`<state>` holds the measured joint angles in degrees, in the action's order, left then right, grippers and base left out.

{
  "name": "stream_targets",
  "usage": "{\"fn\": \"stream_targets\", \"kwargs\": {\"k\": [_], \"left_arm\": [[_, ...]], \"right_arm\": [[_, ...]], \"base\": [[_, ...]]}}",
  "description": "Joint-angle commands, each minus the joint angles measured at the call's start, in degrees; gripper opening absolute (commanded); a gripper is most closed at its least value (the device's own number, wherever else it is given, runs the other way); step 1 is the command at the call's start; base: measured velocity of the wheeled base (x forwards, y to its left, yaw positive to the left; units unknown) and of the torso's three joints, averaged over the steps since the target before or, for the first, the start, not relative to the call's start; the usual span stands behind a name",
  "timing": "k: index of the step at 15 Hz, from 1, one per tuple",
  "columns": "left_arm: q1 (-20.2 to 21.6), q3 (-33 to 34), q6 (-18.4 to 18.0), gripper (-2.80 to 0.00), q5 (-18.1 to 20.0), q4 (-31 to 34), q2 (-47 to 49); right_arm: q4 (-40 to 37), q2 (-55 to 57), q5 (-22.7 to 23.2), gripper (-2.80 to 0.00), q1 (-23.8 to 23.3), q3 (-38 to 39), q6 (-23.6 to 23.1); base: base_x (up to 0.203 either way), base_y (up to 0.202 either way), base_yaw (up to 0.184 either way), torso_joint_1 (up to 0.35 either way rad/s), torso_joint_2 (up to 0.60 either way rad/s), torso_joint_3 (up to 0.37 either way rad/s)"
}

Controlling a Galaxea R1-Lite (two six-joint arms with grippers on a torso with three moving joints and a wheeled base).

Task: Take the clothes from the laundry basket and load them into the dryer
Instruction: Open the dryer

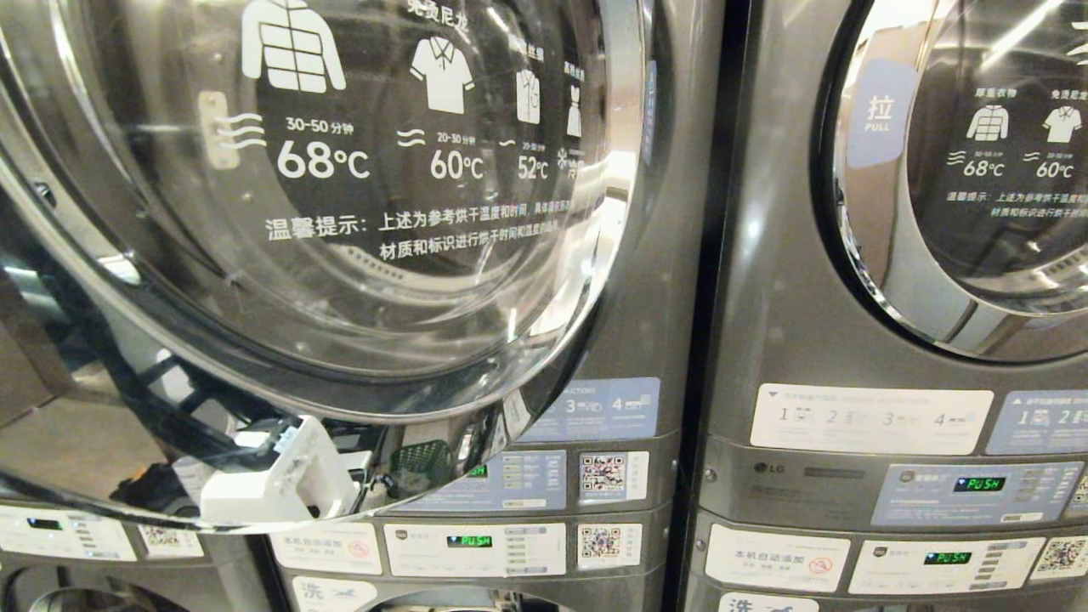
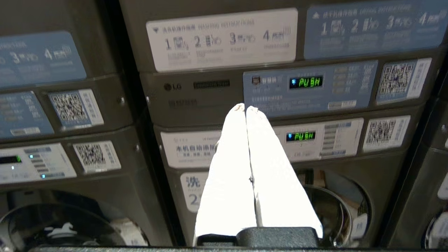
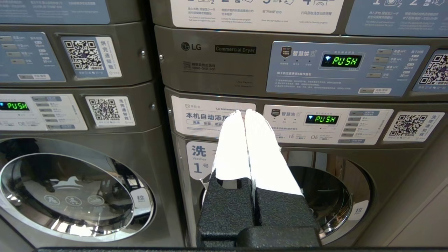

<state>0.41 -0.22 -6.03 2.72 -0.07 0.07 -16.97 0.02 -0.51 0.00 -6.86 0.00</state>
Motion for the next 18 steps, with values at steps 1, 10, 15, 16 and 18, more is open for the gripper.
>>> {"fn": "stream_targets", "kwargs": {"k": [1,10,15,16,18], "left_arm": [[0.1,0.3,-0.1,-2.80,-0.1,0.4,-0.1],[0.1,0.3,0.4,-2.80,-0.2,0.5,-0.1],[0.0,0.3,0.5,-2.80,-0.3,0.4,-0.1],[0.0,0.3,0.5,-2.80,-0.3,0.4,-0.1],[0.0,0.3,0.5,-2.80,-0.3,0.4,-0.1]], "right_arm": [[-0.1,0.0,0.0,-2.80,0.0,0.0,0.0],[-0.1,0.1,0.0,-2.80,0.0,0.0,0.0],[-0.1,0.0,0.0,-2.80,0.0,0.0,0.2],[-0.1,0.0,0.0,-2.80,-0.1,0.0,0.1],[-0.1,0.0,0.0,-2.80,0.0,0.0,0.2]], "base": [[0.000,0.000,0.000,0.000,0.00,0.000],[0.000,0.000,0.000,0.000,0.00,0.000],[0.000,0.000,0.000,0.000,0.00,0.102],[0.000,0.000,0.000,-0.001,0.01,0.191],[0.000,0.000,0.000,-0.001,0.00,0.202]]}}
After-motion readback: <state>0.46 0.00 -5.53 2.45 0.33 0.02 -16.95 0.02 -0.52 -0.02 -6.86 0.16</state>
